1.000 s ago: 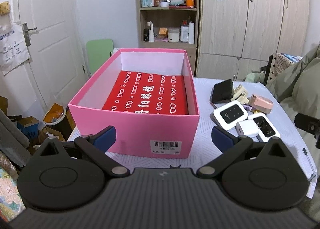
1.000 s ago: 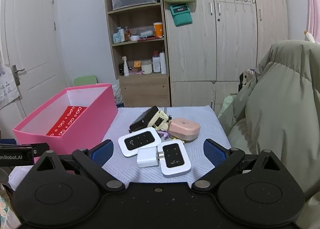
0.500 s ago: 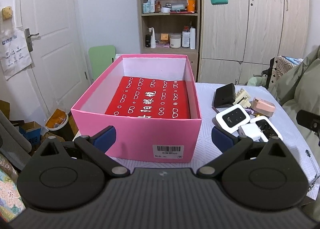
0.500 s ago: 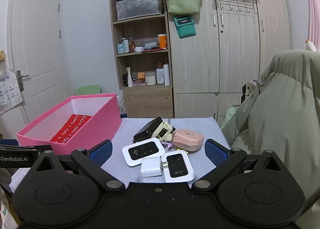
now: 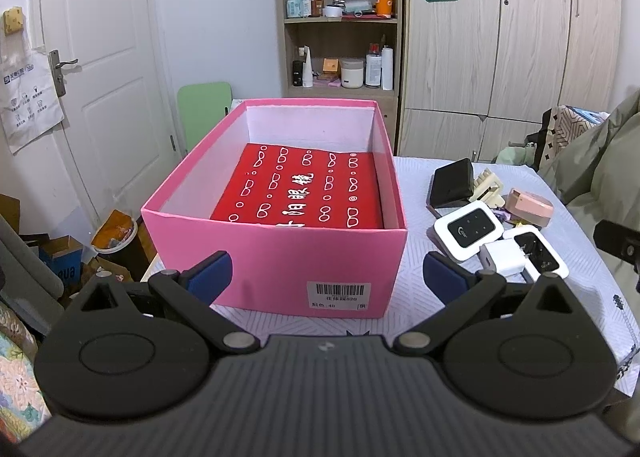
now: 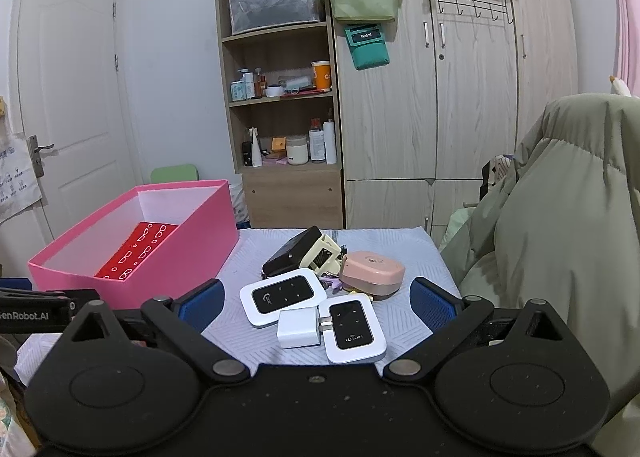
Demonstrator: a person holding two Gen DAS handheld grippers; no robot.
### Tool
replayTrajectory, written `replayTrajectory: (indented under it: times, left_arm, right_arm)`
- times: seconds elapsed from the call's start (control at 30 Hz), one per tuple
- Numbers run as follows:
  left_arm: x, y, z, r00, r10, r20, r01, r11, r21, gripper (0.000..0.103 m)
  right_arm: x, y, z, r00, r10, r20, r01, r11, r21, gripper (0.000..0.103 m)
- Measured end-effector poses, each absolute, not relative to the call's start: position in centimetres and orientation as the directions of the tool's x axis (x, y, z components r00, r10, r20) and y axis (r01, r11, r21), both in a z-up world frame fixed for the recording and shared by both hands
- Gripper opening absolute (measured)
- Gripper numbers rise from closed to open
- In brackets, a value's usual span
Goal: Organize rigid objects
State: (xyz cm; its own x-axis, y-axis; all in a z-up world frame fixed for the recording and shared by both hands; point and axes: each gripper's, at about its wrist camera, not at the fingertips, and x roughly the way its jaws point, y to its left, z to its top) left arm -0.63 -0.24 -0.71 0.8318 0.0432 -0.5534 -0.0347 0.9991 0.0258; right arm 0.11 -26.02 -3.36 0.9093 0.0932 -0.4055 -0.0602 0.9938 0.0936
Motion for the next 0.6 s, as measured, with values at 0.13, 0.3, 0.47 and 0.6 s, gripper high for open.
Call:
replayTrajectory:
  times: [0.13,0.3,0.47,0.6]
  left_arm:
    - [-0.55,-0.16,-0.77,0.829,0.041,-0.558,-0.033,0.999,0.025,0.103]
    - [-0.25,-0.14,-0.71,0.827,0.034,-0.561,-0.025,0.999,0.024,0.103]
    - [0.09,-0.34,-0.93,0.821,0.021,-0.571,-0.01,1.0,0.022,0.103]
    - [0.33,-0.34,-1.03,0.816,0.014,-0.578,-0.004,1.0,0.019,0.103]
  right_arm:
    - [0.16,-25.96,-3.41,0.908,0.094,-0.409,-0.062,0.994,0.092,0.101]
    - [0.32,-25.82,-3.46,0.907,0.09,-0.411,-0.058,0.994,0.09,0.101]
    - [0.5,-25.69,-3.54,0.904,0.085,-0.419,-0.059,0.995,0.074,0.101]
    - [0.61,-25.62,-3.57,0.904,0.083,-0.418,-0.056,0.996,0.077,0.101]
